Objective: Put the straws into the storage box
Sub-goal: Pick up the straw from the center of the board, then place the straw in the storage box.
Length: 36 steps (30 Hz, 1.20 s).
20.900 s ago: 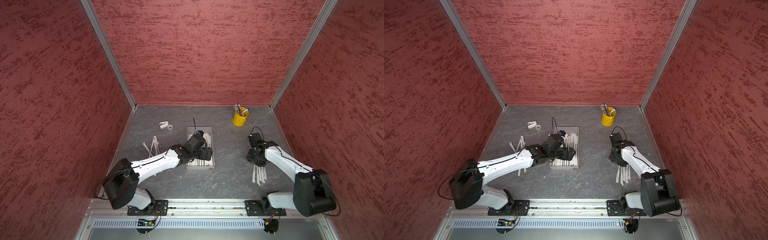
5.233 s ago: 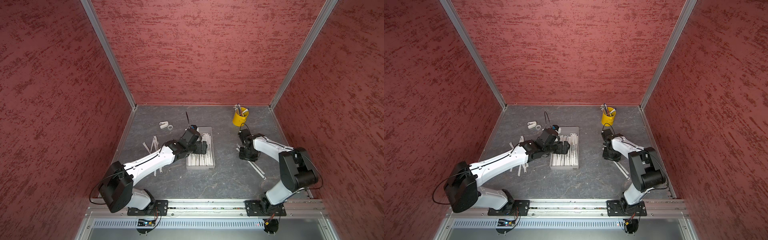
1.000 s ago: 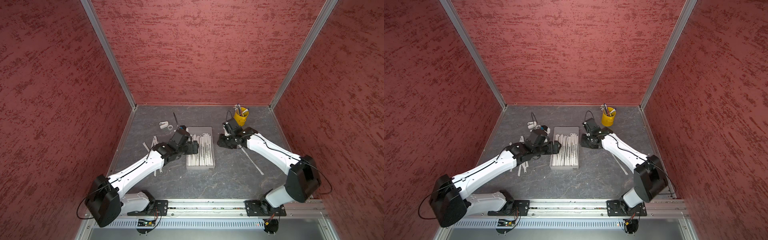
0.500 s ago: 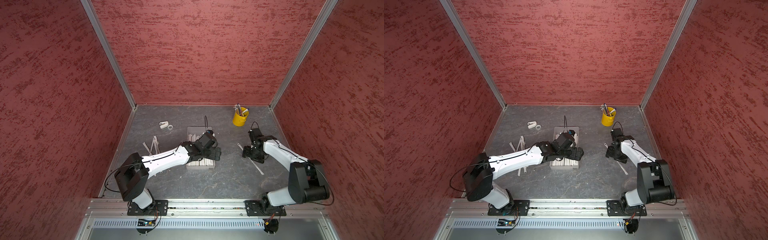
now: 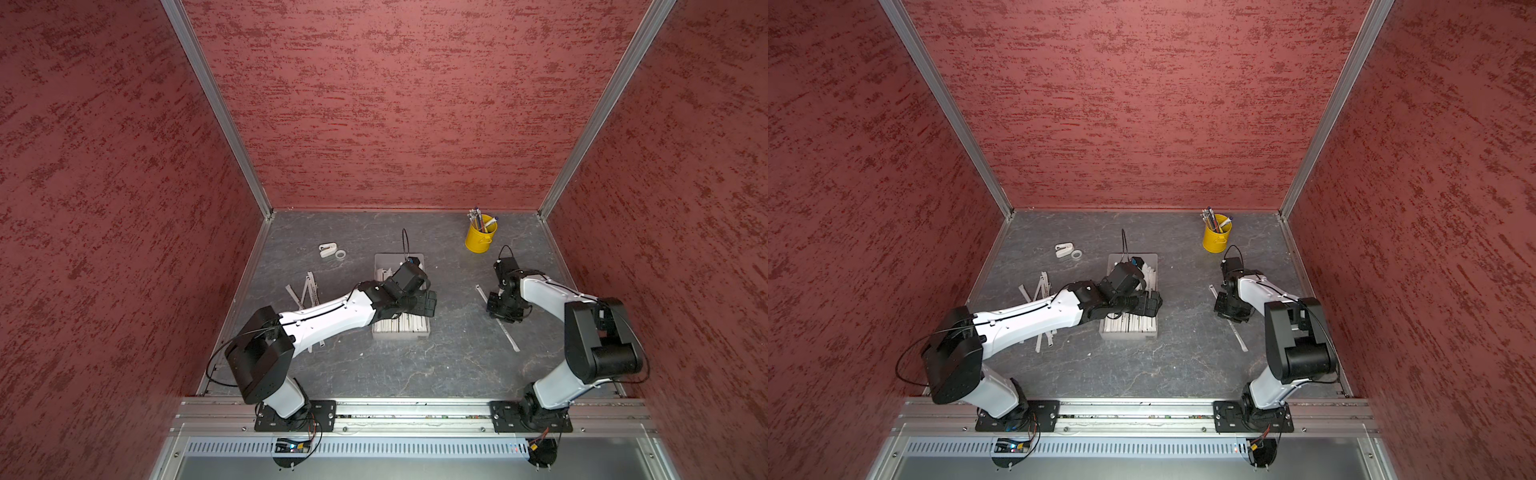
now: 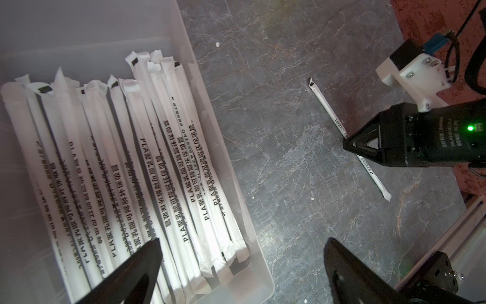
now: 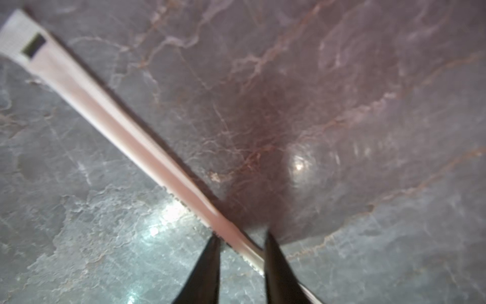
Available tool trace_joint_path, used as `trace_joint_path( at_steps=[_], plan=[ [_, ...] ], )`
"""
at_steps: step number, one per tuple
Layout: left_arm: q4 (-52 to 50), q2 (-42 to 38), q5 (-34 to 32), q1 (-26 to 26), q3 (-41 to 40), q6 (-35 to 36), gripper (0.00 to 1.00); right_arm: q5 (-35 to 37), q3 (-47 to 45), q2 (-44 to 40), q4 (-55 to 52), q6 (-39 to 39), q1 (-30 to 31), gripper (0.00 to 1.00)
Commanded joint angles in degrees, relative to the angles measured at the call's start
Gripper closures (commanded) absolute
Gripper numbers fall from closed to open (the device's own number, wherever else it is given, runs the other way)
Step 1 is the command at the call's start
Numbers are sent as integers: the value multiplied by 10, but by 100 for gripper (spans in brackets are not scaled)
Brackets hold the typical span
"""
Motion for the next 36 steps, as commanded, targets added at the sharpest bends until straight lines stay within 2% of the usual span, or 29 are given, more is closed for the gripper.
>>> trace_joint_path(
  at_steps=[1,7,13,17,25,29,32,36],
  plan=[
    [-12,-33,-13,18,-18,6,2,-37,1,25,20,5,30,79],
    [-21,-71,-18,55,-53,7,2,-6,44,61,5,35,118,88],
    [-29,-115,-23,88,-90,7,2,15,73,82,-1,55,174,94],
    [-34,-136,-23,109,-110,8,2,21,96,64,-11,75,217,98],
    [-54,-182,-41,152,-128,14,1,48,232,24,-59,138,335,100],
    [-61,-195,-45,172,-133,13,1,43,325,83,-43,171,394,100],
    [-68,-192,-43,184,-138,11,1,48,372,138,-21,202,408,100],
    [-74,-183,-36,197,-150,10,1,96,360,155,19,234,415,100]
  ],
)
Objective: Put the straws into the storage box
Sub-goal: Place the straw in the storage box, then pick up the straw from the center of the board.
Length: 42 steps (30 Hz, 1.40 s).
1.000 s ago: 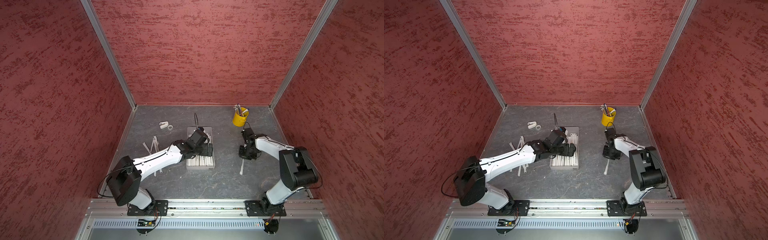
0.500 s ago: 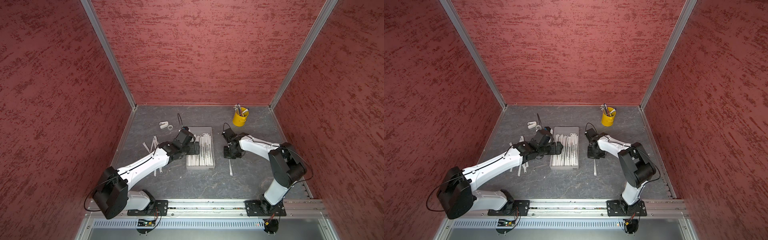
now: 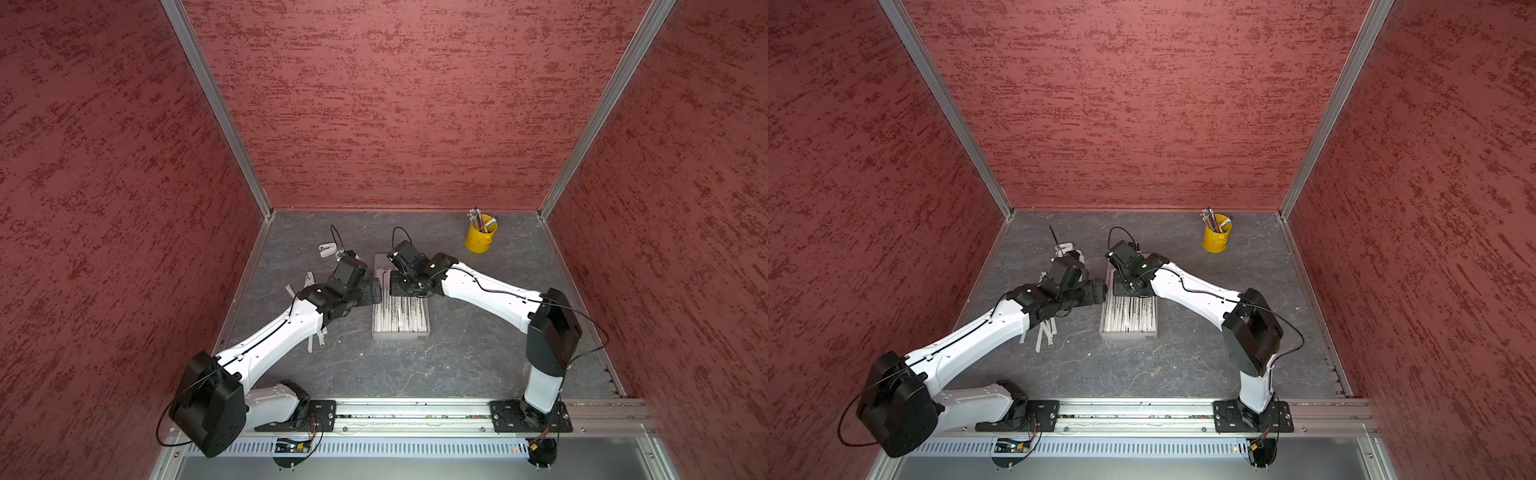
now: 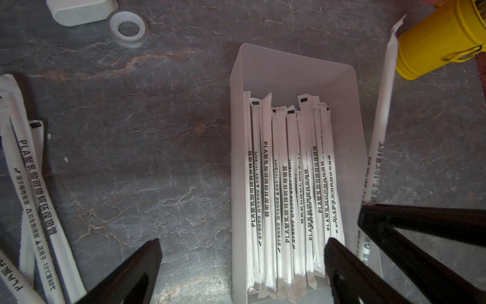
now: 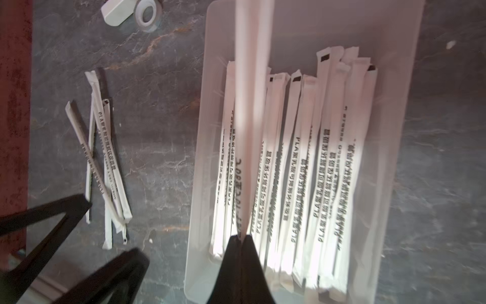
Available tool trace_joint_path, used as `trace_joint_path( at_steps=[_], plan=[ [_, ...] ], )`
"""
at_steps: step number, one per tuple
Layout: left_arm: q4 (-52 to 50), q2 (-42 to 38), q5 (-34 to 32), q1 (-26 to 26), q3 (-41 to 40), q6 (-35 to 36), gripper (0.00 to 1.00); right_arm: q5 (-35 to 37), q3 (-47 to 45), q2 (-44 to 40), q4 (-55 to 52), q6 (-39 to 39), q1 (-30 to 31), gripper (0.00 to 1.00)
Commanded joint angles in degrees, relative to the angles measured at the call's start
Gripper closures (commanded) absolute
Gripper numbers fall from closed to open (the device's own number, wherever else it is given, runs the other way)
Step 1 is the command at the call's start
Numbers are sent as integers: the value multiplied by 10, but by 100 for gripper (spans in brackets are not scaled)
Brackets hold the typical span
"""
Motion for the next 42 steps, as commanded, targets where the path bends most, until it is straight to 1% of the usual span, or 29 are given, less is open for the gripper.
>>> trace_joint_path(
  at_steps=[1,3,6,11,14,16,20,22,24,27,30,32,34,36,38,40,42],
  plan=[
    [-13,4,-2,9,-13,6,1,48,-12,21,16,40,-4,100],
    [-6,-3,2,11,-20,4,1,38,4,48,3,31,-7,100],
    [6,-10,10,12,-24,4,1,21,3,72,14,36,-10,100],
    [-20,-7,4,18,-14,3,1,-3,-3,98,29,43,-12,100],
    [-33,-11,21,35,-12,-6,4,-9,0,104,28,40,-13,99],
    [-41,-16,28,45,-13,-11,6,-11,5,101,18,36,-14,94],
    [-80,-30,11,74,-9,-15,10,-9,9,63,14,18,-15,79],
    [-108,-37,-4,106,-5,-1,10,-25,5,35,24,5,-16,73],
    [-126,-41,7,154,-3,27,12,-44,-4,6,27,-5,-18,69],
    [-146,-37,39,223,6,61,18,-42,-33,-32,16,-19,-22,69],
    [-147,-23,69,259,8,74,25,-20,-79,-71,11,-37,-30,69],
    [-144,-4,98,266,10,77,32,-16,-124,-97,17,-45,-47,68],
    [-146,21,124,266,17,82,40,-31,-166,-118,33,-46,-69,68],
    [-161,46,126,266,28,82,49,-43,-199,-132,44,-51,-84,68],
    [-166,65,111,266,29,79,55,-42,-213,-139,48,-60,-91,68],
    [-163,82,97,266,27,76,57,-43,-219,-140,55,-69,-93,69],
    [-155,97,82,265,25,71,55,-49,-224,-136,65,-72,-97,69]
  ],
)
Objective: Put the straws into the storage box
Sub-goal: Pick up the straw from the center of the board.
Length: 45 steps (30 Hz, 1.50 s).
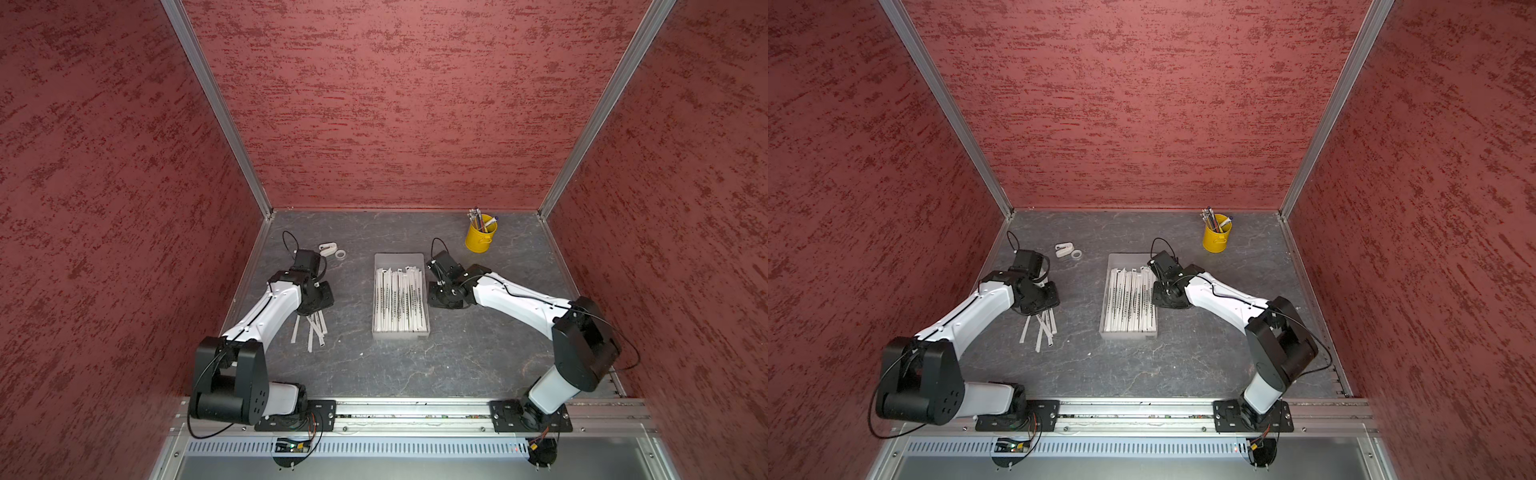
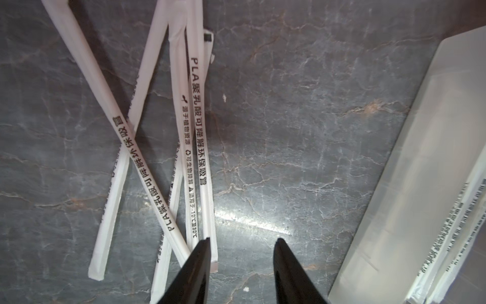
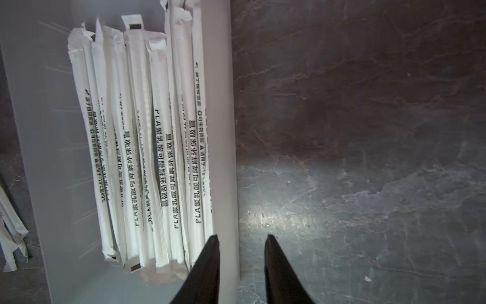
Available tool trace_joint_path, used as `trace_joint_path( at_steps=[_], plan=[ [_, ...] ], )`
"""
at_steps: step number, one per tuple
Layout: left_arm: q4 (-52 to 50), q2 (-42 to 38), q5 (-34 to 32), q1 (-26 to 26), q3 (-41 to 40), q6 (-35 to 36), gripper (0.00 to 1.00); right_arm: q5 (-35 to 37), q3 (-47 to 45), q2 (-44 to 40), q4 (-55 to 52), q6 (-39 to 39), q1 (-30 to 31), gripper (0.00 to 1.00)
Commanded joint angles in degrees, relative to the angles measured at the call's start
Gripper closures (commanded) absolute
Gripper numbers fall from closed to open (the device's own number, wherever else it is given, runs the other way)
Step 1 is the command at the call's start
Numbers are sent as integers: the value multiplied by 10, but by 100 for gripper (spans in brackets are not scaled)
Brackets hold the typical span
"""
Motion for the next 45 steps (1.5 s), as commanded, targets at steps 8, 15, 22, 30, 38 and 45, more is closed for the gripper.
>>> trace_joint_path(
  at_steps=[8,15,22,30,38,45],
  plan=[
    [29,67,-42,2,13,-13,46,-27,1,5,38,-31,-21,66],
    [45,89,-45,1,10,-13,50,-43,-27,-23,44,-43,-66,54],
    [56,108,-52,0,15,-7,56,-67,-32,-11,62,-34,-68,57],
    [65,127,-50,-2,21,-5,59,-70,-32,-4,68,-30,-68,58],
    [64,149,-48,-6,30,-7,67,-72,-36,-3,71,-26,-68,58],
    [73,163,-24,-21,33,-7,74,-108,-30,2,90,-3,-68,52]
  ],
)
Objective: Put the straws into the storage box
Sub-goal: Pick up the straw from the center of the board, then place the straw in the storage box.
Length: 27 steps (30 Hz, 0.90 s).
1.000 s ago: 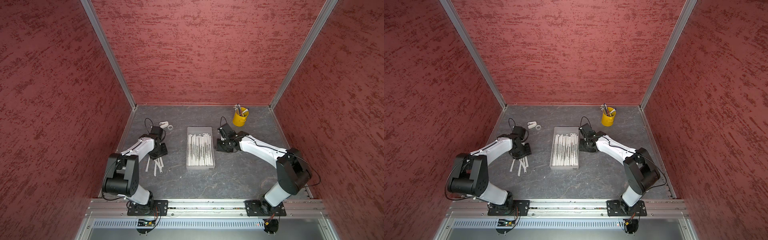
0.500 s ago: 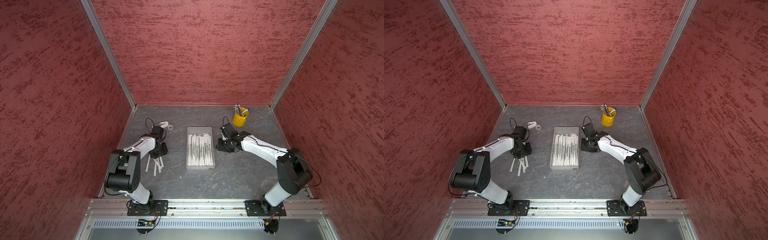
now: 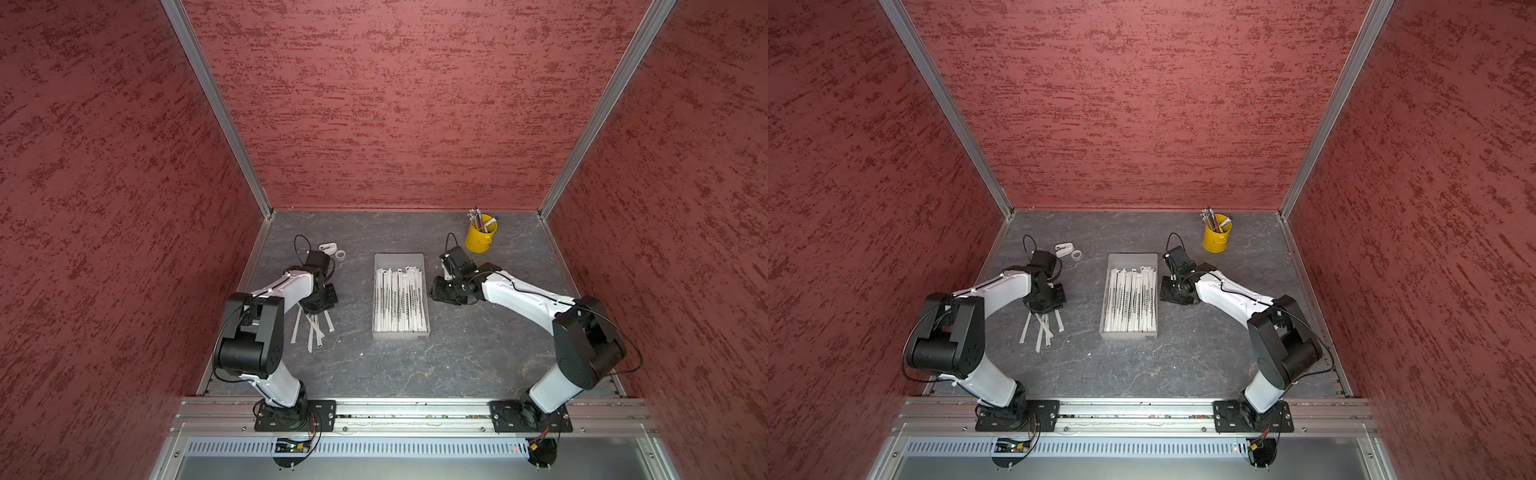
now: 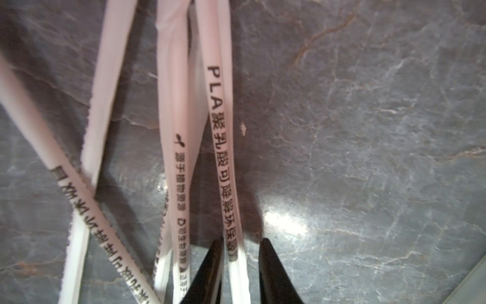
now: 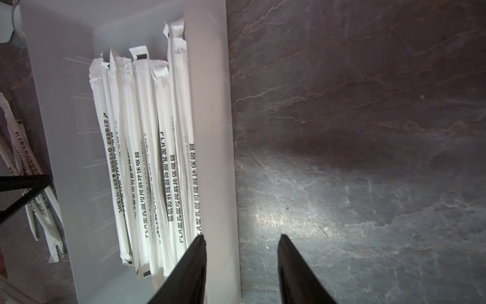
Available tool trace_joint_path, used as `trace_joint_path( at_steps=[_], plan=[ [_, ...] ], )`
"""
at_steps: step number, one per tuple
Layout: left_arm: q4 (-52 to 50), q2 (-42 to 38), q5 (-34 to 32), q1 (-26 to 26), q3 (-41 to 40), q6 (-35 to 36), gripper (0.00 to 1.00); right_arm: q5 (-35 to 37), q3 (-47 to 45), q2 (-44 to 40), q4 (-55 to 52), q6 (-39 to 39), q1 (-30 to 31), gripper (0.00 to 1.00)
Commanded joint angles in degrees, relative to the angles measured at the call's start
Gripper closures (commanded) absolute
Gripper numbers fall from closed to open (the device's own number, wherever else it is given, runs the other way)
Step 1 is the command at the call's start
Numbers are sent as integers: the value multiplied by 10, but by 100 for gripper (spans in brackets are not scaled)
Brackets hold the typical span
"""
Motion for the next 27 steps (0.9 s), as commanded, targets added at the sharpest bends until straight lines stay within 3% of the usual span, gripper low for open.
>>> trace_joint_path(
  at_steps=[1,10,19,23,27],
  plan=[
    [13,16,16,-11,12,3,75,-26,1,7,23,17,2,51],
    [16,-31,34,-37,21,18,92,-39,14,26,20,33,2,49],
    [-20,-127,20,-83,60,39,93,-48,34,27,9,48,-8,44],
    [-31,-146,28,-159,101,5,93,-32,38,20,-3,50,-18,44],
    [13,-111,68,-254,121,-62,92,-19,46,21,-13,55,-29,42]
  ],
)
